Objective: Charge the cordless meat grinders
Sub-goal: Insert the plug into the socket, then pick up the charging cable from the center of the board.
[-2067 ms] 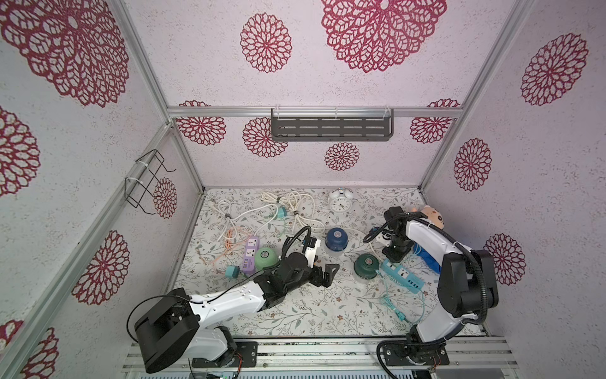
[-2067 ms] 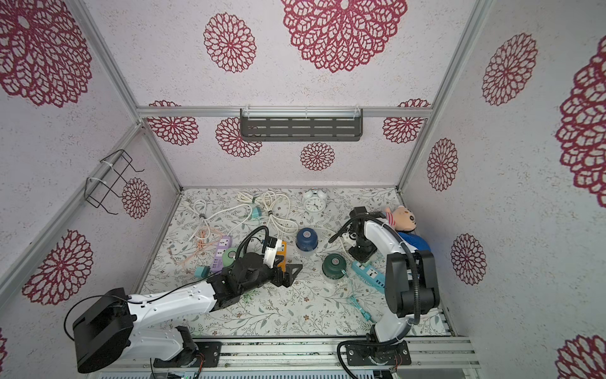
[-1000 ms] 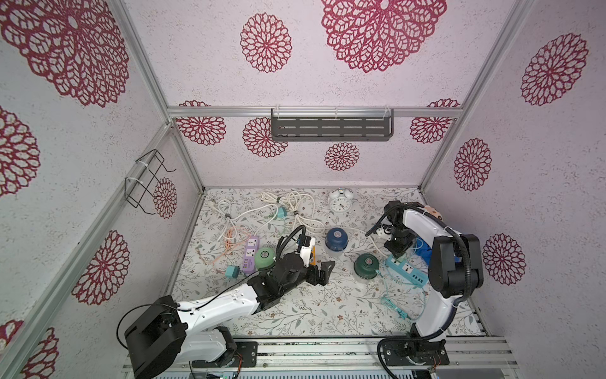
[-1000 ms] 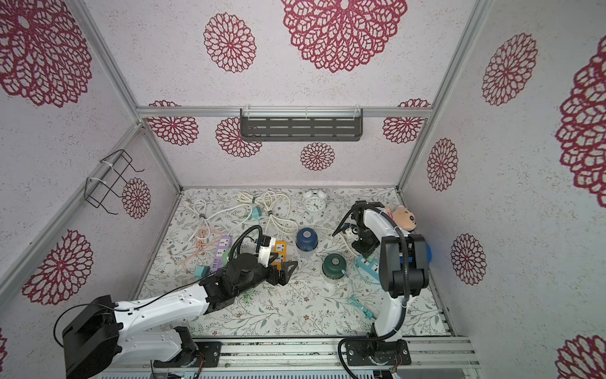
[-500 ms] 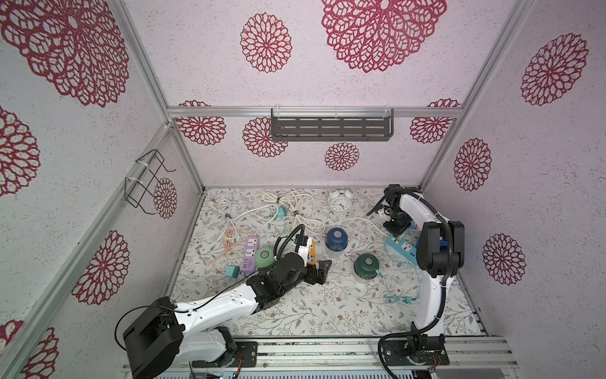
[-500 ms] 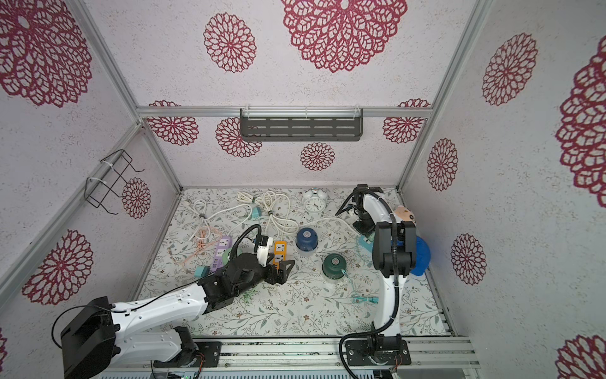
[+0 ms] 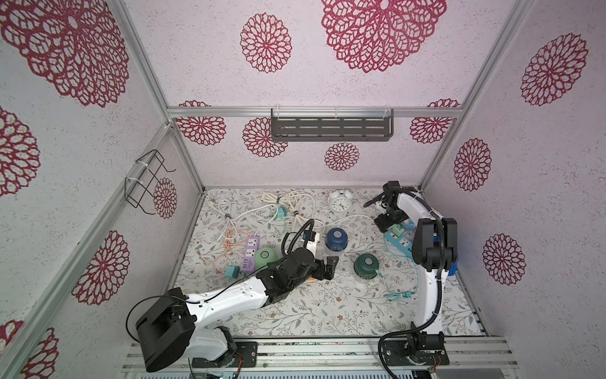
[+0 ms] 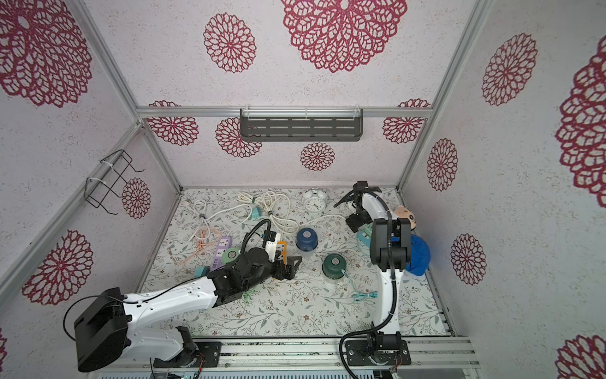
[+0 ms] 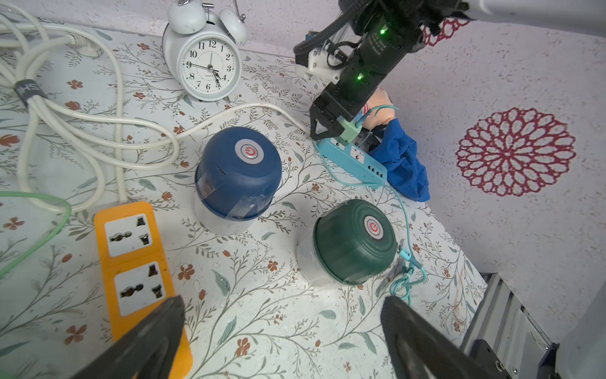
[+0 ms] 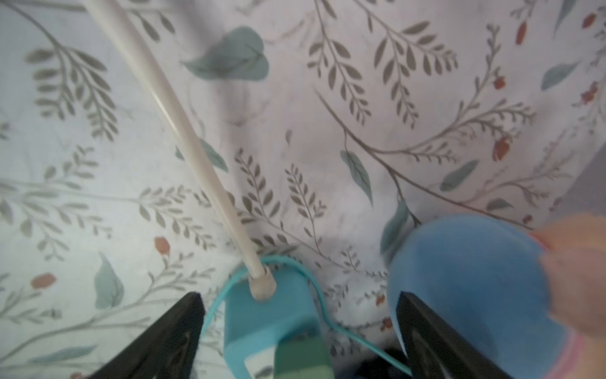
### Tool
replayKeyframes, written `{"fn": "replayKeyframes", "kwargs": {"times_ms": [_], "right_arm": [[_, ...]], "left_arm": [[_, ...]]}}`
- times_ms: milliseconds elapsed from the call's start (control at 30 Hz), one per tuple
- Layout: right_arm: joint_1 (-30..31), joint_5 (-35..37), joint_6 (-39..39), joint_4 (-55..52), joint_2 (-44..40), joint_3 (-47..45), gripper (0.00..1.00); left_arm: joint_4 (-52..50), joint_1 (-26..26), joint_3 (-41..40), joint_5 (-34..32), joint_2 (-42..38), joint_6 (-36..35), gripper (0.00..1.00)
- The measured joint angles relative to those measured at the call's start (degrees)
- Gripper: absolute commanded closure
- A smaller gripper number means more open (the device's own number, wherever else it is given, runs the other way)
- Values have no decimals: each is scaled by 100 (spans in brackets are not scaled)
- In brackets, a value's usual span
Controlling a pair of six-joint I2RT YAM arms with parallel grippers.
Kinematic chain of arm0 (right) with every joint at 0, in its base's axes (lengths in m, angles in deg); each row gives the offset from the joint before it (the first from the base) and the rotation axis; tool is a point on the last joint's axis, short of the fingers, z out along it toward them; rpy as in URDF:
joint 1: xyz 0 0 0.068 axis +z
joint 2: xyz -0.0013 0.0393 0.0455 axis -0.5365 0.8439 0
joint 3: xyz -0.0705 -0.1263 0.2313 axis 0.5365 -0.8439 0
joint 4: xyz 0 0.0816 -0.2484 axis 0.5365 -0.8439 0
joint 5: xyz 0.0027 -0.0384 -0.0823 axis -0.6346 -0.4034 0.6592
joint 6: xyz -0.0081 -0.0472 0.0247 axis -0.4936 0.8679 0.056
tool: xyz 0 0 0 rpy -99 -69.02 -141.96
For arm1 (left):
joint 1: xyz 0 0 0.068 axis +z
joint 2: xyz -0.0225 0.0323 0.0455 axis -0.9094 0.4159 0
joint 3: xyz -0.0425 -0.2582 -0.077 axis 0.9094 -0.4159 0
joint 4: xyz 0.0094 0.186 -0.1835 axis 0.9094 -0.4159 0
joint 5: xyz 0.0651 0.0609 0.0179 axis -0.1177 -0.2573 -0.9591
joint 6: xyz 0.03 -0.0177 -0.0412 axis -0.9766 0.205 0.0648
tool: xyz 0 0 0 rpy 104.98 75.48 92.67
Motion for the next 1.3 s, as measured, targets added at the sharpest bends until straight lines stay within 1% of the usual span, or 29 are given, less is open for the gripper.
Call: {"fn": "replayKeyframes", "kwargs": {"times_ms": [167,267,467,667,800,867,967,1067,1167,1233,1300], "right_arm": [[33,-173,-122,188,-15,-170,1],[46,-203,-146,330,-162,-365,1],[63,-243,-275,564,-946,-809,1],[96,-216,-553,1016,-1871,-1158,1],[160,-170,-861,1333,-2280,-1272,1],[203,-170,-1097,1510,-2483,-1377,1],[282,-337,-1764,1707,-2826,-1491,1],[282,-826,-2538,1792,-3101,-1493,1],[208,-1567,-3272,1878,-3289,-1545,1],[170,-1980,-3637,2017,-3405,-1764,1],[175,-2129,-3856,2142,-3580,-2168,1]], "left_arm": [[-146,-122,214,-129,44,7,3],[-269,-149,260,-243,39,13,3],[-623,-153,260,-544,-199,76,3],[-1093,-153,262,-1132,-791,92,3],[-1784,-42,463,-1464,-1172,103,3],[-2079,66,551,-1591,-1355,136,3],[-2450,212,538,-1729,-1727,184,3],[-2741,332,494,-1836,-2100,247,3],[-3018,435,492,-1941,-2341,289,3],[-3195,511,494,-2000,-2430,323,3],[-3370,586,494,-2028,-2457,372,3]]}}
